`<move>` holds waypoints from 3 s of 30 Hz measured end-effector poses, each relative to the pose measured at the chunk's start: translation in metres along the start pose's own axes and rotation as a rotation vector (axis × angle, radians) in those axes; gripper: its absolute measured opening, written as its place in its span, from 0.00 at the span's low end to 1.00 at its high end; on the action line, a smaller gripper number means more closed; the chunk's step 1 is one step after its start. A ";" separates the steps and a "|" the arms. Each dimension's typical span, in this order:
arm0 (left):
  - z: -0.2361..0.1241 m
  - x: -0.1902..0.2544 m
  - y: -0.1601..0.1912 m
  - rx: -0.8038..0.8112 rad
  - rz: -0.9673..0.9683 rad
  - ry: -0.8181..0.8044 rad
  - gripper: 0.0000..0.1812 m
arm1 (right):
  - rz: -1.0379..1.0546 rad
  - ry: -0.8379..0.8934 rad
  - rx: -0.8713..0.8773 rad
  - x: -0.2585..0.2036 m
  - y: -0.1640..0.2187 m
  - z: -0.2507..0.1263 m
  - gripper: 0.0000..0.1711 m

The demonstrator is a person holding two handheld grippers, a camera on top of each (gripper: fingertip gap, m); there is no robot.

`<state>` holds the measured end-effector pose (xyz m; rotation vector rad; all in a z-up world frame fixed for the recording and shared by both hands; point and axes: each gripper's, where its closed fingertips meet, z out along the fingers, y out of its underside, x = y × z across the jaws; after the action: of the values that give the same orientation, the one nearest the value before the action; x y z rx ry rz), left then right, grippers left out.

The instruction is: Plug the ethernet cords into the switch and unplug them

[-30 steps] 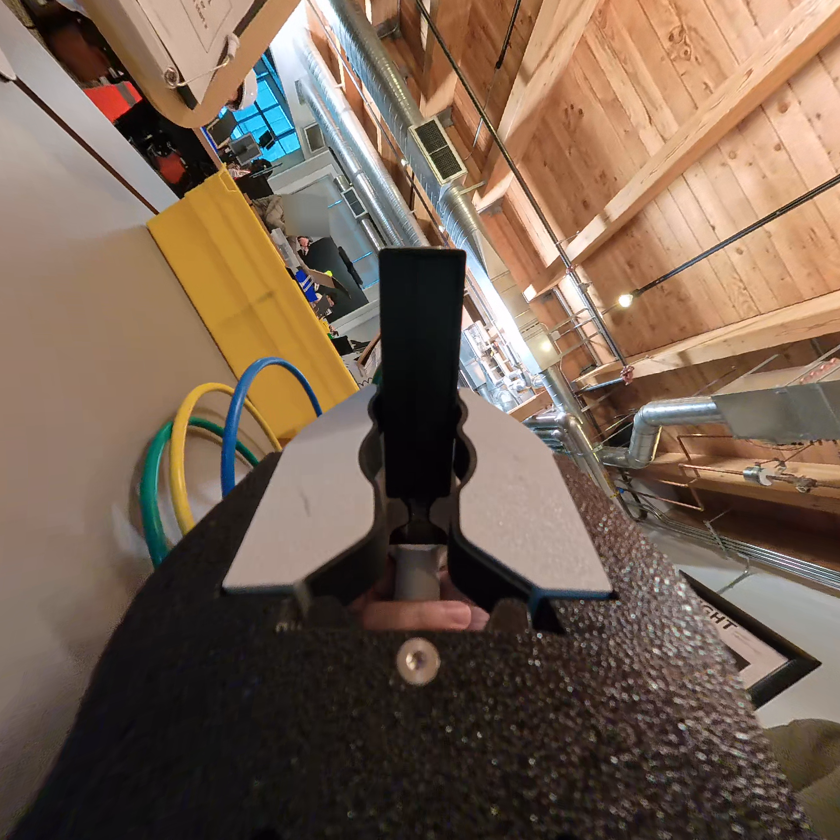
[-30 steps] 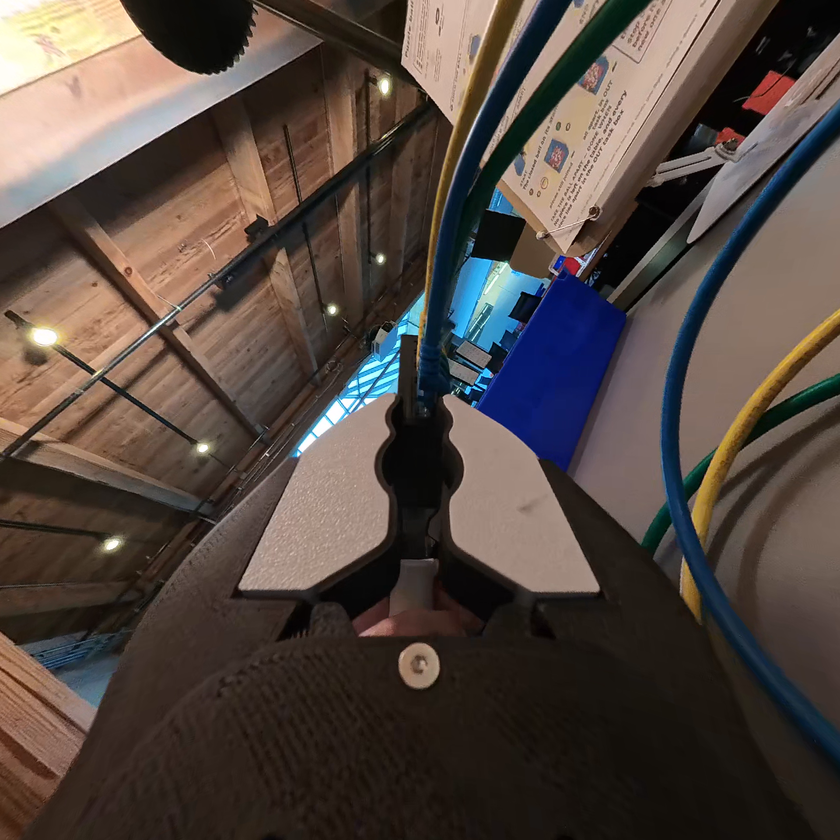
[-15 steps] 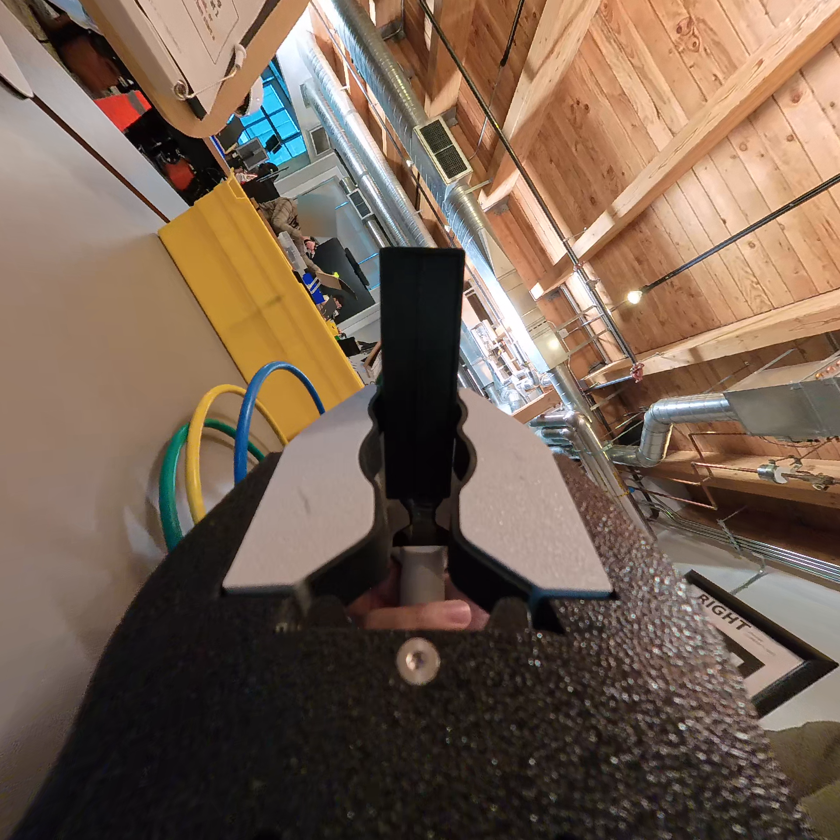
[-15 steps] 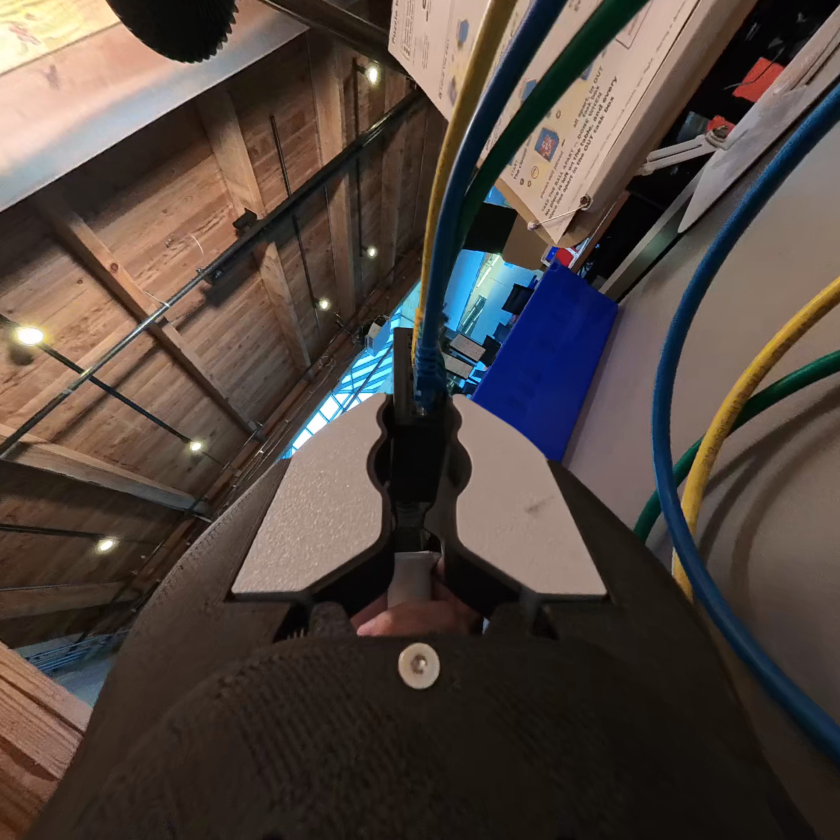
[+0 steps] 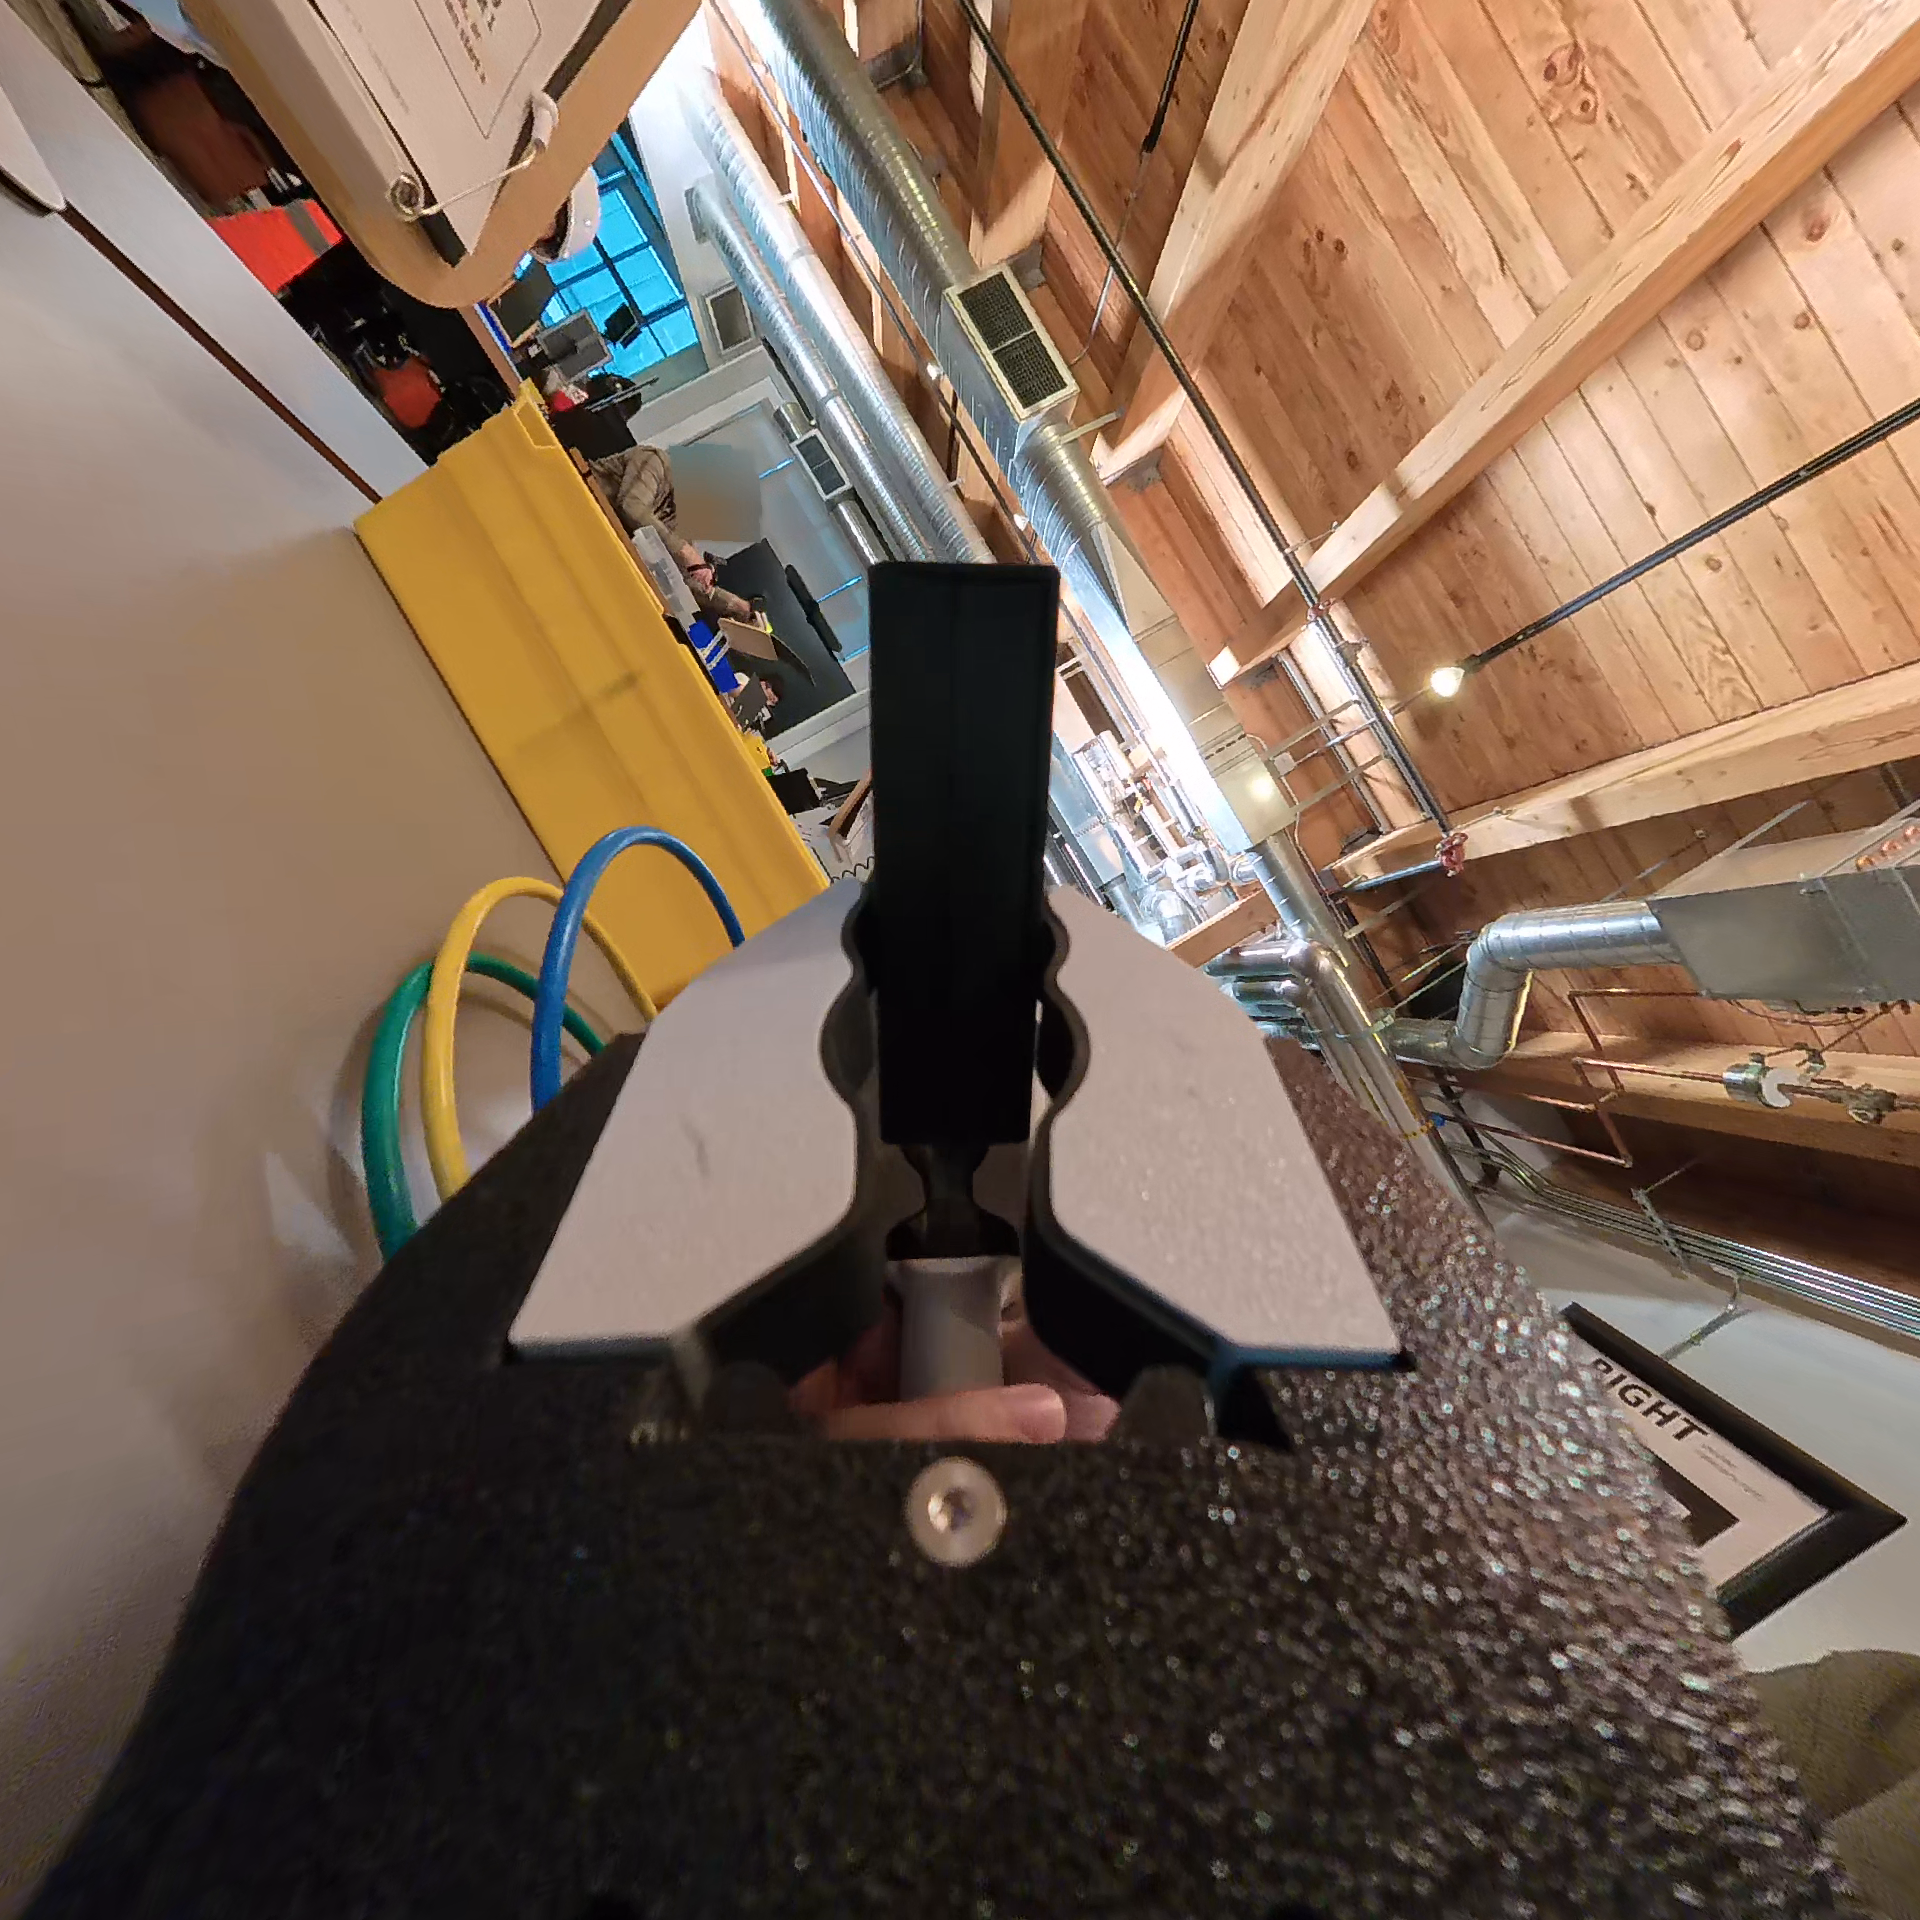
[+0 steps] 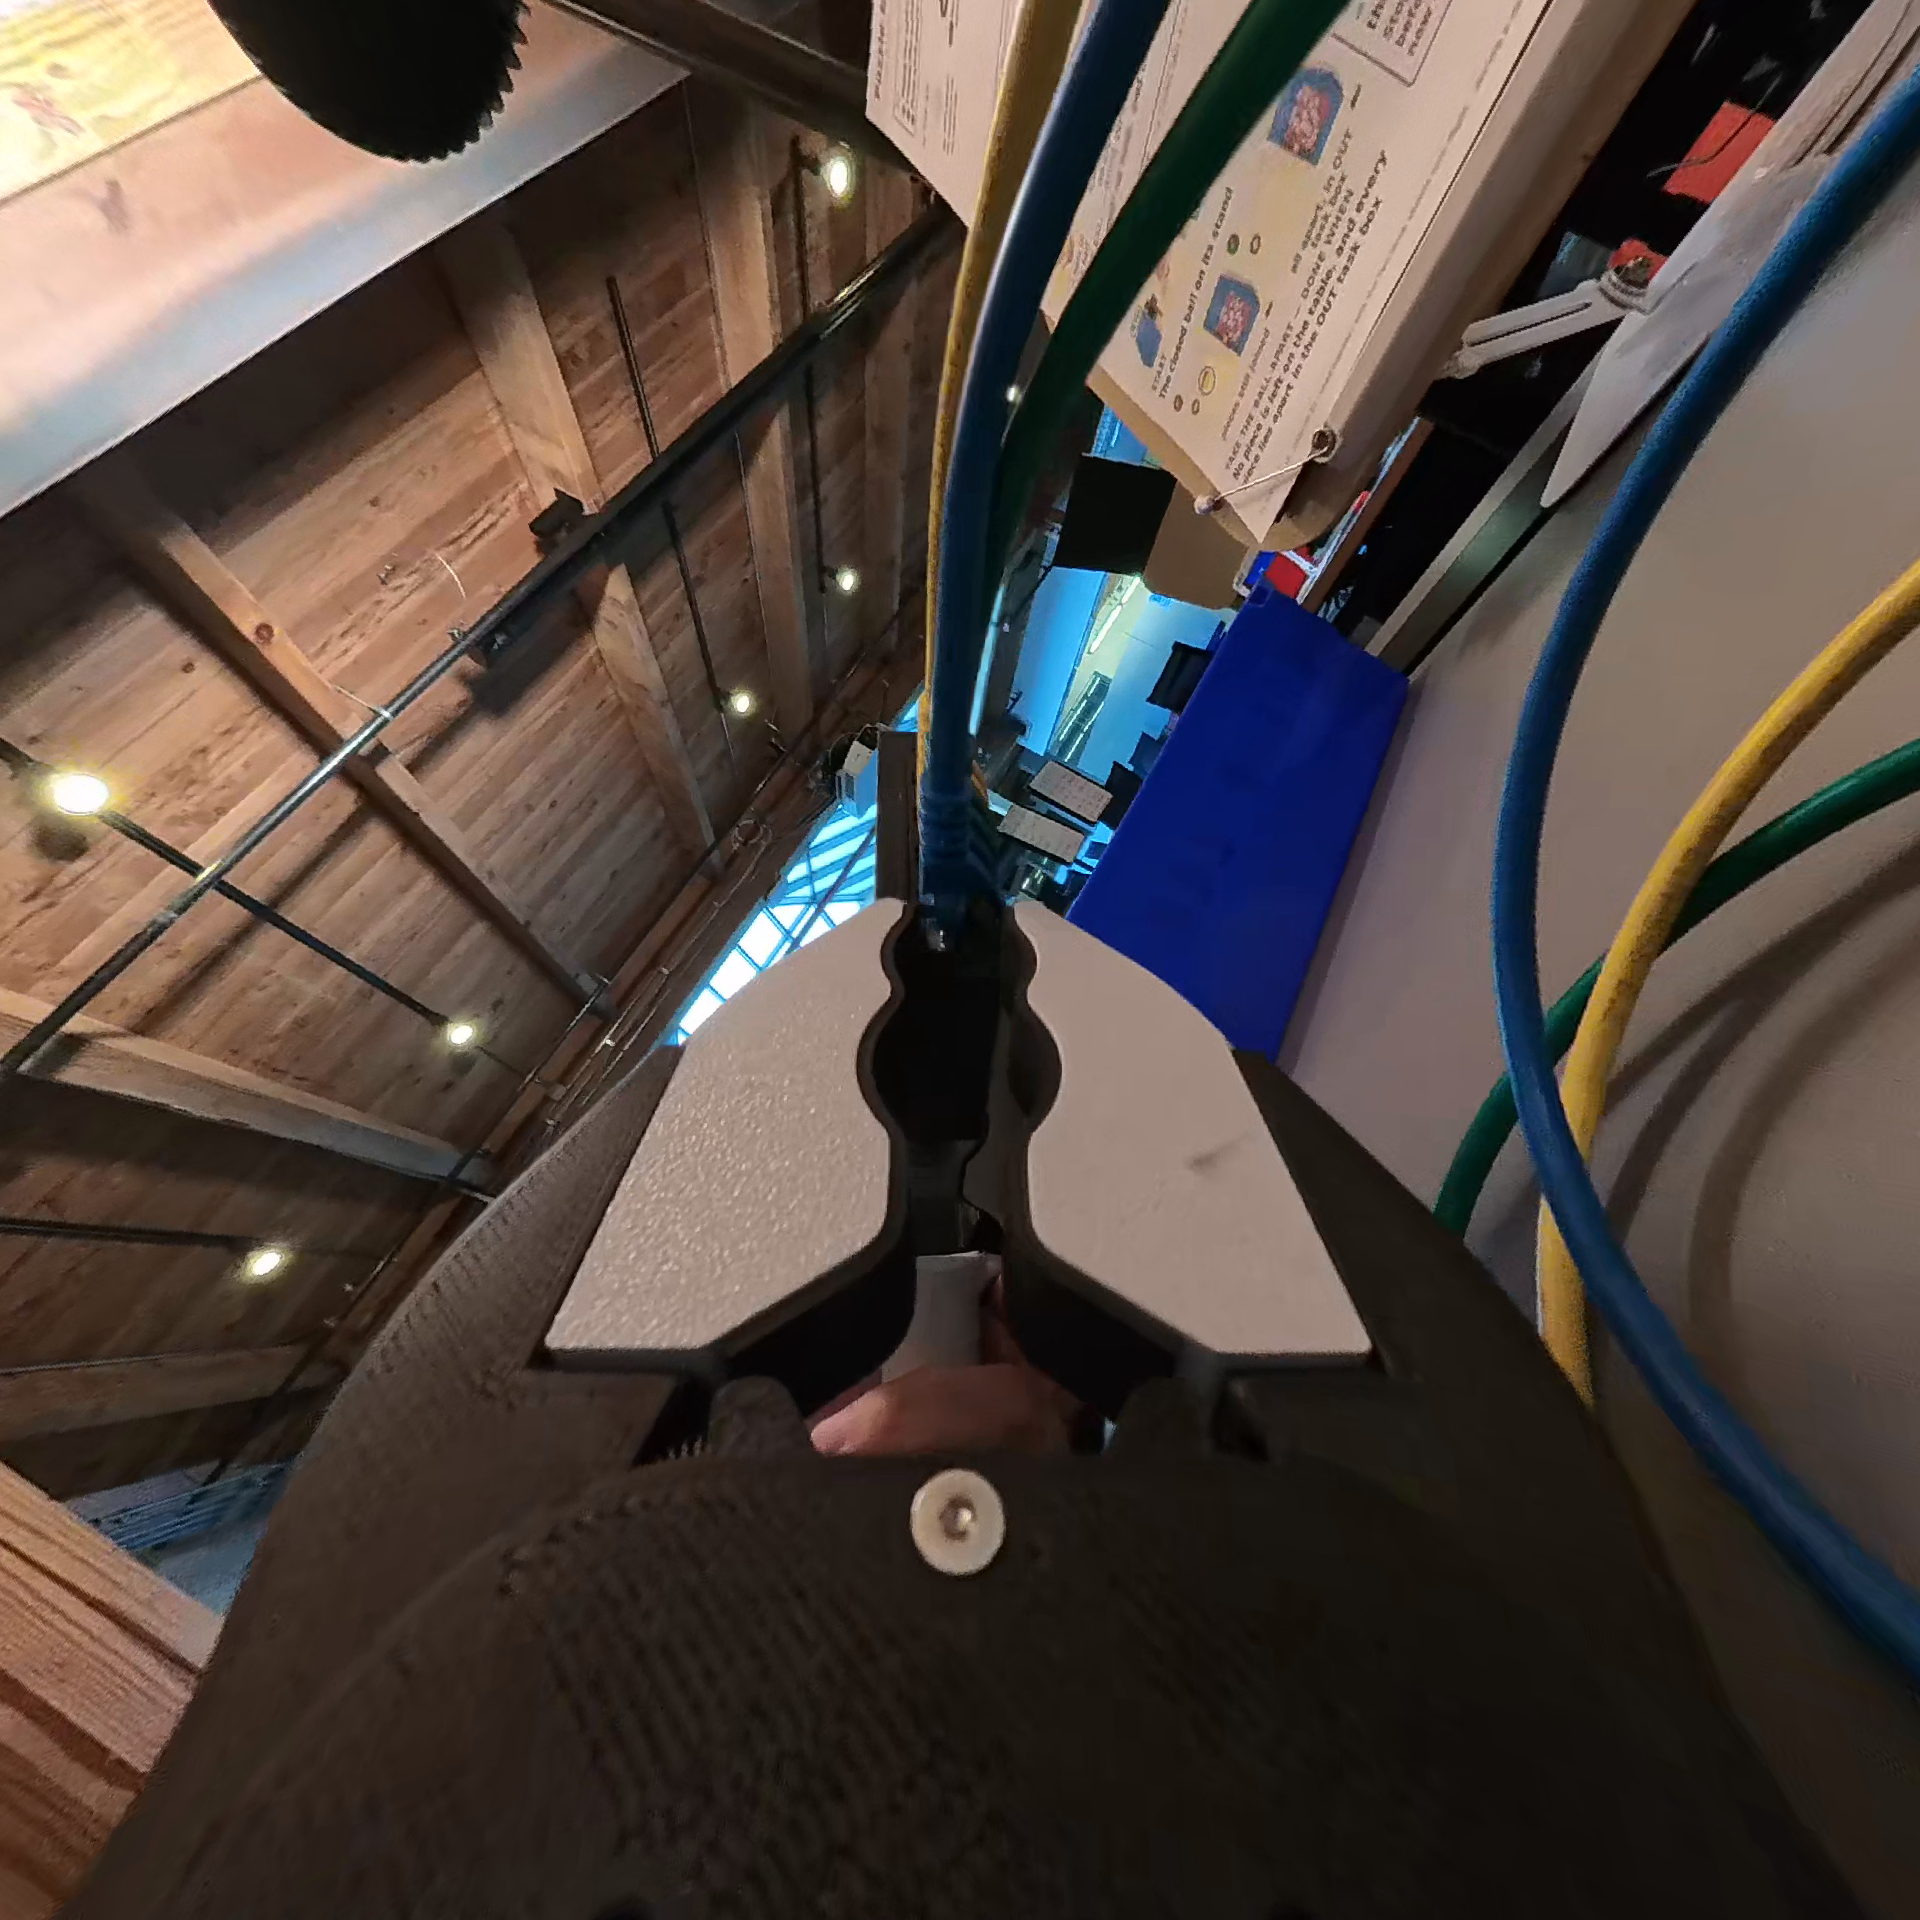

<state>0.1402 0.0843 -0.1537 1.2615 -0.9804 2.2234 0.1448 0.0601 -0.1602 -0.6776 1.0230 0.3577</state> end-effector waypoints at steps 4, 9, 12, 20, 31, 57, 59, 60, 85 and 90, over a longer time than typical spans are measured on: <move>0.001 -0.002 0.003 -0.016 -0.006 -0.004 0.15 | 0.025 0.003 0.019 0.002 -0.001 -0.001 0.08; 0.000 -0.004 0.004 -0.036 -0.018 -0.006 0.15 | 0.027 0.004 0.020 0.004 -0.001 -0.001 0.08; 0.000 -0.005 0.004 -0.036 -0.022 -0.007 0.15 | 0.030 0.003 0.025 0.005 -0.002 0.000 0.08; 0.000 -0.006 0.006 -0.045 -0.029 -0.006 0.15 | 0.027 0.013 0.030 0.005 -0.003 -0.001 0.08; -0.002 -0.007 0.003 -0.007 0.002 0.012 0.15 | -0.138 0.056 -0.060 0.004 0.002 0.001 0.06; -0.045 0.030 -0.090 0.241 0.170 -0.013 0.15 | -0.667 0.177 -0.635 0.008 0.017 -0.028 0.05; -0.050 0.029 -0.096 0.257 0.140 -0.005 0.15 | -0.722 0.186 -0.668 0.012 0.022 -0.035 0.05; -0.052 0.028 -0.098 0.258 0.124 -0.002 0.15 | -0.734 0.196 -0.695 0.015 0.024 -0.038 0.05; -0.063 0.044 -0.114 0.228 0.090 0.073 0.15 | -0.728 0.476 -0.704 0.079 -0.043 -0.064 0.37; -0.073 0.035 -0.125 0.273 0.103 0.015 0.15 | -0.733 0.306 -0.634 0.042 -0.046 -0.048 0.08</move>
<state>0.1594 0.2221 -0.1018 1.3312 -0.7710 2.5102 0.1595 -0.0075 -0.1977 -1.6549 0.8670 -0.0865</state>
